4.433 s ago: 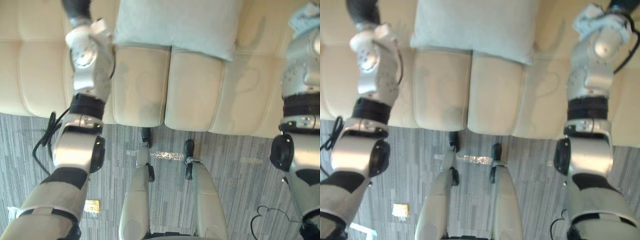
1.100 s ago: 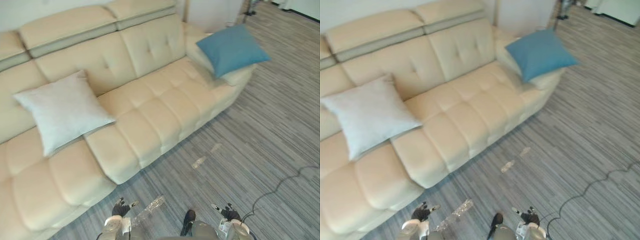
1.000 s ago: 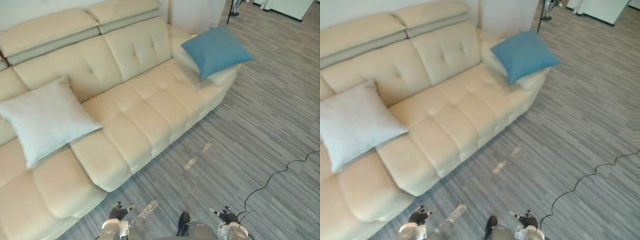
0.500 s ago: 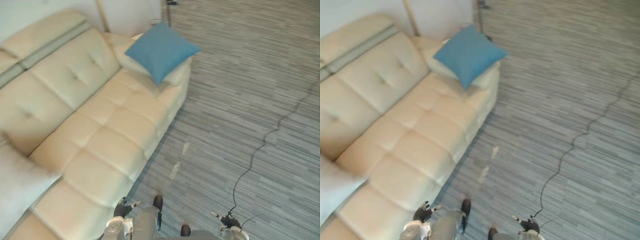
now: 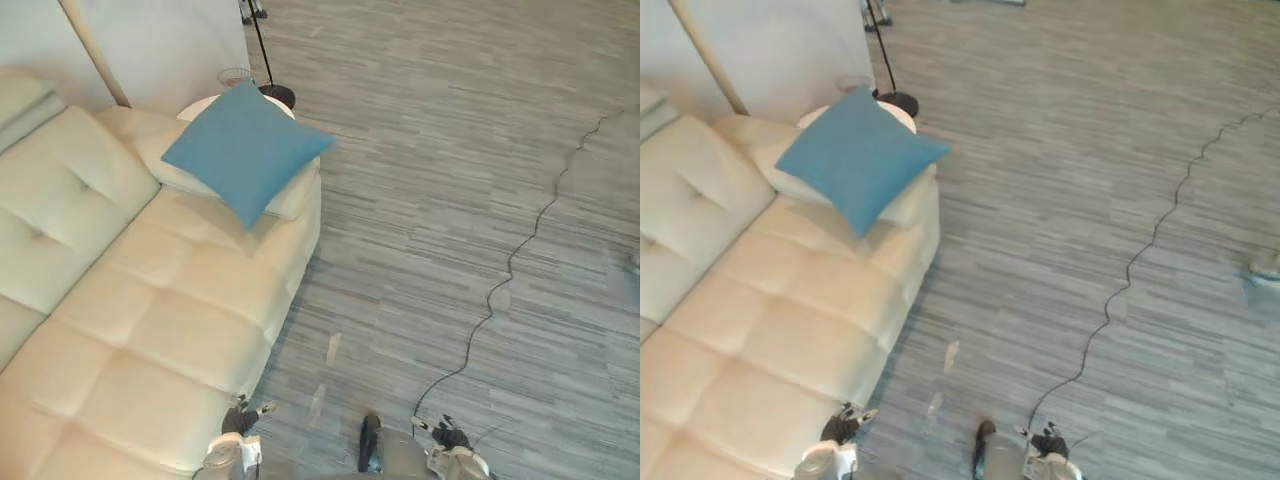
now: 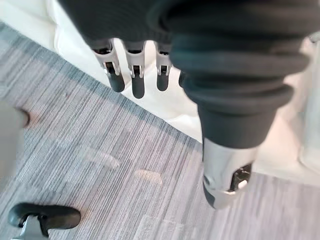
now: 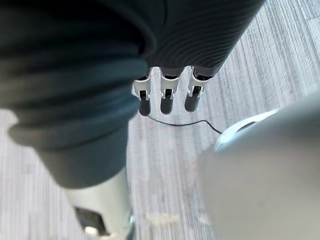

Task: Pick up cushions and gather them together orderly.

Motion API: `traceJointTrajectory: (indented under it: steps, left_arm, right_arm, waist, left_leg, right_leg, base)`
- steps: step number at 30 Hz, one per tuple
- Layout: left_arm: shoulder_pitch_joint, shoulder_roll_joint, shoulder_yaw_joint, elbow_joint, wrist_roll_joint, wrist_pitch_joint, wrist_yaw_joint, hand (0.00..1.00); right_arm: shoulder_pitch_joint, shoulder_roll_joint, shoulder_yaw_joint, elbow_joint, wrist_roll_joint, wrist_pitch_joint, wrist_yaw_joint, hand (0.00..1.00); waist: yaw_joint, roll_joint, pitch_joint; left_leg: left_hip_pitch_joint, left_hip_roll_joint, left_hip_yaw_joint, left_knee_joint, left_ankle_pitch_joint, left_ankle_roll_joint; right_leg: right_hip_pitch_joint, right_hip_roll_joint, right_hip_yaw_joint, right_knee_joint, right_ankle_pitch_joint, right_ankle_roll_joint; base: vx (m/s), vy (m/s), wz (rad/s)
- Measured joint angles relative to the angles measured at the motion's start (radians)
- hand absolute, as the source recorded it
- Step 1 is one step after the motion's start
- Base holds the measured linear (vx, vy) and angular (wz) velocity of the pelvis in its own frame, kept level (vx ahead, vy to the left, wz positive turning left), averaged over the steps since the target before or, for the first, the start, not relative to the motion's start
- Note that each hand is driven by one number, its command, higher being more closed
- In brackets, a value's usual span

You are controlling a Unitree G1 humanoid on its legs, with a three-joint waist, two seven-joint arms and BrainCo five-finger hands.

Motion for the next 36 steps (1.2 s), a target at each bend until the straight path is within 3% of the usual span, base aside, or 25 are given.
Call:
traceJointTrajectory:
  steps: [1, 3, 5, 8, 9, 11, 12, 13, 15, 16, 17, 18, 19, 20, 21, 23, 24, 26, 29, 30, 31, 32, 33, 34, 36]
  left_arm:
    - [0.001, -0.009, 0.017, -0.009, 0.000, -0.001, -0.002, 0.00]
    - [0.003, 0.002, 0.014, -0.017, 0.000, -0.004, -0.006, 0.00]
    - [0.003, 0.013, 0.006, -0.033, 0.000, -0.005, -0.008, 0.00]
    - [0.000, 0.014, 0.000, -0.040, 0.001, -0.006, -0.008, 0.00]
    - [0.001, 0.014, -0.017, -0.040, 0.002, -0.007, -0.008, 0.00]
    - [0.001, 0.014, -0.039, -0.039, 0.004, -0.006, -0.008, 0.00]
    - [0.002, 0.021, -0.040, -0.033, 0.008, -0.006, -0.008, 0.00]
    - [0.001, 0.027, -0.039, -0.030, 0.009, -0.006, -0.009, 0.00]
    - [-0.003, 0.047, -0.039, -0.034, 0.014, -0.004, -0.015, 0.00]
    - [0.000, 0.050, -0.039, -0.038, 0.016, -0.003, -0.018, 0.00]
    - [0.001, 0.052, -0.040, -0.040, 0.018, -0.003, -0.020, 0.00]
    - [0.003, 0.055, -0.041, -0.040, 0.018, -0.001, -0.021, 0.00]
    - [0.003, 0.057, -0.042, -0.039, 0.019, 0.000, -0.021, 0.00]
    - [0.003, 0.057, -0.045, -0.039, 0.020, 0.002, -0.021, 0.00]
    - [0.000, 0.051, -0.055, -0.041, 0.020, 0.003, -0.020, 0.00]
    - [-0.015, 0.038, -0.079, -0.043, 0.020, 0.002, -0.021, 0.00]
    - [-0.027, 0.024, -0.081, -0.043, 0.019, 0.002, -0.021, 0.00]
    - [-0.034, 0.001, -0.081, -0.045, 0.019, 0.000, -0.021, 0.00]
    - [-0.027, 0.000, -0.081, -0.038, 0.019, 0.000, -0.020, 0.00]
    - [-0.019, 0.004, -0.080, -0.029, 0.020, 0.000, -0.019, 0.00]
    - [-0.015, 0.003, -0.074, -0.013, 0.020, 0.000, -0.016, 0.00]
    - [-0.015, -0.009, -0.071, -0.004, 0.020, 0.001, -0.015, 0.00]
    - [-0.010, -0.031, -0.062, -0.001, 0.021, -0.002, -0.016, 0.00]
    - [-0.006, -0.039, -0.056, -0.001, 0.021, -0.003, -0.015, 0.00]
    - [-0.012, -0.063, -0.030, -0.007, 0.021, 0.000, -0.016, 0.00]
  right_arm:
    - [0.022, 0.004, 0.000, -0.004, 0.001, 0.000, -0.002, 0.00]
    - [0.043, 0.014, 0.001, -0.005, 0.002, 0.000, -0.007, 0.00]
    - [0.045, 0.019, -0.001, -0.006, 0.003, 0.000, -0.012, 0.00]
    - [0.035, 0.040, -0.047, -0.004, 0.021, 0.000, -0.017, 0.00]
    - [0.033, 0.041, -0.055, -0.003, 0.021, 0.000, -0.016, 0.00]
    - [0.033, 0.040, -0.055, -0.004, 0.021, 0.000, -0.017, 0.00]
    - [0.032, 0.042, -0.055, -0.003, 0.021, 0.000, -0.017, 0.00]
    - [0.032, 0.048, -0.055, -0.003, 0.020, 0.001, -0.018, 0.00]
    - [0.028, 0.077, -0.053, -0.011, 0.019, 0.000, -0.015, 0.00]
    - [0.029, 0.082, -0.049, -0.012, 0.017, 0.000, -0.015, 0.00]
    - [0.032, 0.086, -0.042, -0.009, 0.005, 0.000, -0.012, 0.00]
    - [0.032, 0.090, -0.034, -0.012, -0.001, 0.000, -0.008, 0.00]
    - [0.035, 0.093, -0.034, -0.016, -0.001, 0.000, -0.006, 0.00]
    - [0.040, 0.096, -0.034, -0.026, 0.000, 0.001, -0.005, 0.00]
    - [0.049, 0.093, -0.029, -0.054, -0.002, 0.001, -0.004, 0.00]
    - [0.051, 0.087, -0.014, -0.078, -0.002, 0.000, 0.000, 0.00]
    - [0.046, 0.085, -0.017, -0.087, -0.002, 0.000, 0.000, 0.00]
    - [0.032, 0.084, -0.017, -0.086, -0.002, 0.000, 0.002, 0.00]
    - [0.028, 0.084, -0.018, -0.081, -0.001, 0.000, 0.002, 0.00]
    - [0.039, 0.085, -0.021, -0.069, -0.001, -0.001, 0.002, 0.00]
    - [0.052, 0.078, -0.027, -0.048, 0.000, -0.001, 0.003, 0.00]
    - [0.052, 0.068, -0.033, -0.039, 0.000, 0.000, 0.002, 0.00]
    - [0.066, 0.053, -0.059, -0.037, 0.002, 0.001, -0.002, 0.00]
    - [0.067, 0.048, -0.059, -0.037, 0.001, 0.001, -0.003, 0.00]
    - [0.069, 0.040, -0.057, -0.047, 0.004, -0.001, -0.007, 0.00]
  waist:
    - [0.004, 0.003, 0.012]
    - [0.009, -0.009, 0.022]
    - [0.010, -0.026, 0.029]
    - [0.014, -0.029, 0.030]
    - [0.017, -0.030, 0.030]
    - [0.022, -0.022, 0.026]
    - [0.041, -0.034, 0.025]
    - [0.047, -0.040, 0.015]
    - [0.055, -0.090, 0.000]
    - [0.057, -0.096, -0.004]
    - [0.058, -0.105, -0.005]
    - [0.060, -0.113, -0.003]
    - [0.057, -0.115, -0.004]
    - [0.055, -0.117, -0.004]
    - [0.052, -0.114, -0.005]
    - [0.046, -0.103, -0.003]
    - [0.034, -0.096, 0.001]
    - [0.028, -0.080, 0.006]
    - [0.008, -0.086, 0.001]
    - [-0.001, -0.103, -0.003]
    - [-0.005, -0.112, -0.009]
    - [-0.005, -0.088, -0.011]
    - [-0.002, -0.065, -0.028]
    - [-0.002, -0.057, -0.031]
    - [-0.016, -0.032, -0.024]
  left_leg:
    - [-0.083, 0.012, -0.009, 0.198, 0.146, 0.039]
    - [-0.162, 0.032, 0.011, 0.376, 0.106, 0.058]
    - [-0.235, 0.022, 0.043, 0.388, 0.071, 0.066]
    - [-0.312, -0.040, 0.065, 0.083, 0.038, 0.048]
    - [-0.293, -0.084, 0.064, -0.170, 0.069, 0.033]
    - [-0.260, -0.120, 0.074, -0.490, 0.166, 0.025]
    - [-0.239, -0.123, 0.096, -0.540, 0.280, 0.038]
    - [-0.237, -0.129, 0.110, -0.540, 0.306, 0.055]
    - [-0.242, -0.170, 0.119, -0.472, 0.259, 0.108]
    - [-0.237, -0.175, 0.125, -0.451, 0.241, 0.117]
    - [-0.210, -0.179, 0.138, -0.418, 0.181, 0.118]
    - [-0.163, -0.189, 0.142, -0.404, 0.135, 0.121]
    - [-0.136, -0.196, 0.139, -0.398, 0.115, 0.121]
    - [-0.093, -0.204, 0.139, -0.397, 0.092, 0.120]
    - [-0.029, -0.209, 0.136, -0.412, 0.076, 0.117]
    - [0.058, -0.206, 0.112, -0.462, 0.075, 0.116]
    - [0.106, -0.193, 0.093, -0.493, 0.074, 0.115]
    - [0.151, -0.156, 0.082, -0.495, 0.055, 0.083]
    - [0.182, -0.118, 0.032, -0.499, 0.024, 0.046]
    - [0.202, -0.117, -0.002, -0.498, -0.002, 0.021]
    - [0.216, -0.111, -0.037, -0.484, -0.045, 0.001]
    - [0.217, -0.092, -0.059, -0.473, -0.053, -0.002]
    - [0.207, -0.061, -0.081, -0.444, -0.051, -0.005]
    - [0.194, -0.054, -0.082, -0.421, -0.051, -0.005]
    - [0.042, -0.008, -0.089, -0.121, -0.007, -0.041]
  right_leg:
    - [0.072, 0.008, -0.004, -0.032, -0.017, -0.018]
    - [0.194, 0.018, -0.002, -0.097, -0.033, -0.038]
    - [0.281, 0.010, 0.009, -0.148, -0.058, -0.034]
    - [0.346, -0.001, 0.015, -0.198, -0.091, -0.020]
    - [0.370, -0.013, 0.020, -0.215, -0.110, -0.009]
    - [0.408, -0.013, 0.026, -0.252, -0.134, 0.004]
    - [0.437, -0.015, 0.051, -0.269, -0.150, 0.018]
    - [0.445, -0.023, 0.060, -0.273, -0.154, 0.018]
    - [0.433, -0.067, 0.112, -0.204, -0.152, 0.009]
    - [0.425, -0.074, 0.128, -0.159, -0.152, 0.010]
    - [0.382, -0.083, 0.154, 0.007, -0.152, 0.046]
    - [0.286, -0.103, 0.166, 0.257, -0.108, 0.169]
    - [0.239, -0.115, 0.173, 0.390, -0.077, 0.232]
    - [0.178, -0.128, 0.178, 0.536, -0.067, 0.259]
    - [0.115, -0.155, 0.143, 0.644, -0.091, 0.219]
    - [0.053, -0.190, 0.060, 0.630, -0.136, 0.165]
    - [0.026, -0.197, 0.017, 0.539, -0.164, 0.137]
    - [-0.032, -0.182, 0.026, 0.348, -0.166, 0.128]
    - [-0.063, -0.128, 0.160, 0.097, -0.073, 0.137]
    - [-0.055, -0.116, 0.235, 0.003, 0.011, 0.138]
    - [-0.056, -0.105, 0.258, 0.028, 0.056, 0.142]
    - [-0.057, -0.095, 0.229, 0.055, 0.045, 0.131]
    - [-0.058, -0.083, 0.195, 0.084, -0.008, 0.111]
    - [-0.055, -0.079, 0.182, 0.088, -0.017, 0.102]
    - [-0.002, -0.068, 0.087, 0.087, -0.059, 0.062]
  base:
    - [0.44, -0.196, -0.05]
    - [0.45, -0.157, -0.01]
    - [0.43, -0.119, -0.06]
    - [0.34, 0.001, -0.07]
    - [0.33, 0.053, -0.04]
    - [0.46, 0.117, -0.14]
    - [0.51, 0.144, -0.27]
    - [0.53, 0.119, -0.30]
    - [0.56, 0.124, -0.10]
    - [0.55, 0.163, -0.03]
    - [0.53, 0.157, -0.11]
    - [0.53, 0.146, -0.13]
    - [0.54, 0.126, -0.10]
    - [0.56, 0.106, 0.02]
    - [0.64, 0.103, 0.08]
    - [0.47, 0.032, 0.25]
    - [0.40, -0.056, 0.41]
    - [0.45, -0.143, 0.36]
    - [0.34, -0.231, 0.45]
    - [0.44, -0.433, 0.72]
    - [0.43, -0.437, 0.68]
    - [0.35, -0.379, 0.67]
    - [0.26, -0.262, 0.46]
    - [0.29, -0.339, 0.65]
    - [0.24, -0.340, 0.81]
